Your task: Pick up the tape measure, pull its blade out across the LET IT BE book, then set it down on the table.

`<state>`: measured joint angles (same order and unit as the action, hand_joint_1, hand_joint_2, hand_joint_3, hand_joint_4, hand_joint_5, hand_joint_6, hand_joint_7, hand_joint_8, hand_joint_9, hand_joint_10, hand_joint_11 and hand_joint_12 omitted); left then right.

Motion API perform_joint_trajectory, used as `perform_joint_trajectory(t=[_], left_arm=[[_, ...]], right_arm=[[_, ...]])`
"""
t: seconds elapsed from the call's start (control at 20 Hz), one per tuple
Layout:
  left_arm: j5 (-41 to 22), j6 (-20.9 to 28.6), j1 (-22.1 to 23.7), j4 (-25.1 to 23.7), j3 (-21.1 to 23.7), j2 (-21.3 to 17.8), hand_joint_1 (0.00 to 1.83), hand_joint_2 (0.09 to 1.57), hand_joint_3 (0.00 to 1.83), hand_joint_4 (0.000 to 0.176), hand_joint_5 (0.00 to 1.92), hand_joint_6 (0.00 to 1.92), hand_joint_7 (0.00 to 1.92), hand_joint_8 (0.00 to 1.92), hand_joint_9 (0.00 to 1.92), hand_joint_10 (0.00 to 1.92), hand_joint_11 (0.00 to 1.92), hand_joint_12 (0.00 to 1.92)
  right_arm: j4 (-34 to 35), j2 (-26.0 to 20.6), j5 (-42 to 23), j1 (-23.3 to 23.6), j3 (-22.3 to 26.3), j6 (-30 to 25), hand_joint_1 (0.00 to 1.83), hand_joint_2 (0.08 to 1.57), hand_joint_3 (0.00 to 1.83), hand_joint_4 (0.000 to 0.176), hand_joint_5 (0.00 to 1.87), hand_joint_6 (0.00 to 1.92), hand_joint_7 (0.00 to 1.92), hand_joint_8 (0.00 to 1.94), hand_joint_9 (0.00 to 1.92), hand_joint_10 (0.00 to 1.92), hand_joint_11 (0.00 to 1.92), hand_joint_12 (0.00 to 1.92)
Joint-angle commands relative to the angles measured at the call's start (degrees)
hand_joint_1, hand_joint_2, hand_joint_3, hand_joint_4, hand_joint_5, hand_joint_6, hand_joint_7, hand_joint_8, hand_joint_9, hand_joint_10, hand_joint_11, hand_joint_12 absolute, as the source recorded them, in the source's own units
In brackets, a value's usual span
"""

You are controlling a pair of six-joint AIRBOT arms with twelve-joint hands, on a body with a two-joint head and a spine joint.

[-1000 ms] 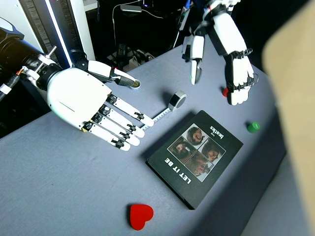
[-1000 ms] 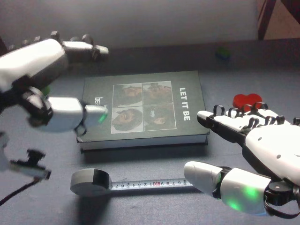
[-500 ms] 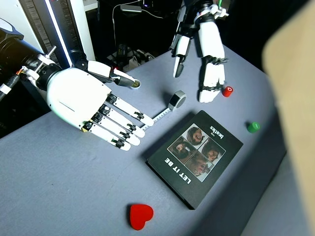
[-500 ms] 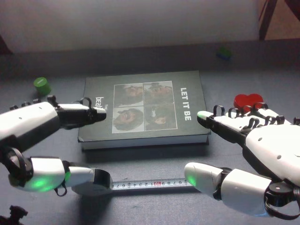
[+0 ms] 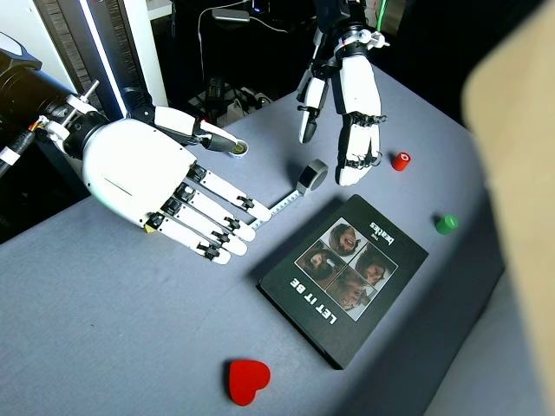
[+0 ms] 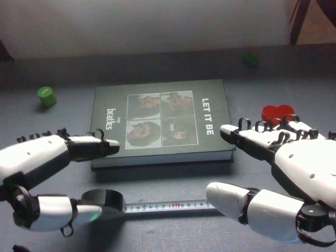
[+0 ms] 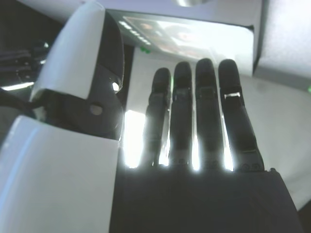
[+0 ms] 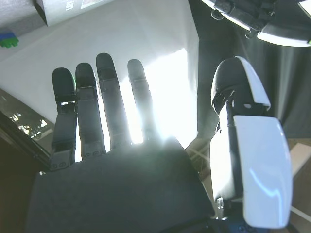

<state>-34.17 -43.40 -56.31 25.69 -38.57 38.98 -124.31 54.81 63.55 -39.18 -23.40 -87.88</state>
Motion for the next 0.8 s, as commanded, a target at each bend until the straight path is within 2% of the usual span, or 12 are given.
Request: perform_joint_trajectory(t=[0.0, 0.2, 0.75], left_arm=[[-5.94, 0.44, -0.04, -1.06, -0.16, 0.35, 1.06, 1.09, 0.00, 0.000, 0.35, 0.01, 0.39, 0.01, 0.36, 0.00, 0.11, 0.71], [-7.62, 0.45, -1.95, -1.69, -0.75, 1.95, 1.07, 1.10, 0.00, 0.000, 0.35, 0.00, 0.40, 0.01, 0.39, 0.01, 0.12, 0.72], [-9.35, 0.87, -4.68, -2.30, -4.09, 5.42, 1.05, 1.12, 0.01, 0.000, 0.35, 0.00, 0.40, 0.00, 0.39, 0.00, 0.15, 0.70]], right_arm=[[-4.75, -0.12, 4.26, 0.20, 0.32, -0.70, 0.10, 1.12, 0.00, 0.076, 0.22, 0.00, 0.35, 0.01, 0.27, 0.01, 0.00, 0.86], [-5.07, -0.12, 4.33, 0.09, 0.32, -0.82, 0.10, 1.12, 0.00, 0.076, 0.21, 0.00, 0.34, 0.00, 0.28, 0.00, 0.00, 0.91], [-5.51, -0.11, 4.49, -0.03, 0.32, -1.04, 0.10, 1.13, 0.00, 0.075, 0.21, 0.00, 0.32, 0.00, 0.27, 0.00, 0.00, 0.87]])
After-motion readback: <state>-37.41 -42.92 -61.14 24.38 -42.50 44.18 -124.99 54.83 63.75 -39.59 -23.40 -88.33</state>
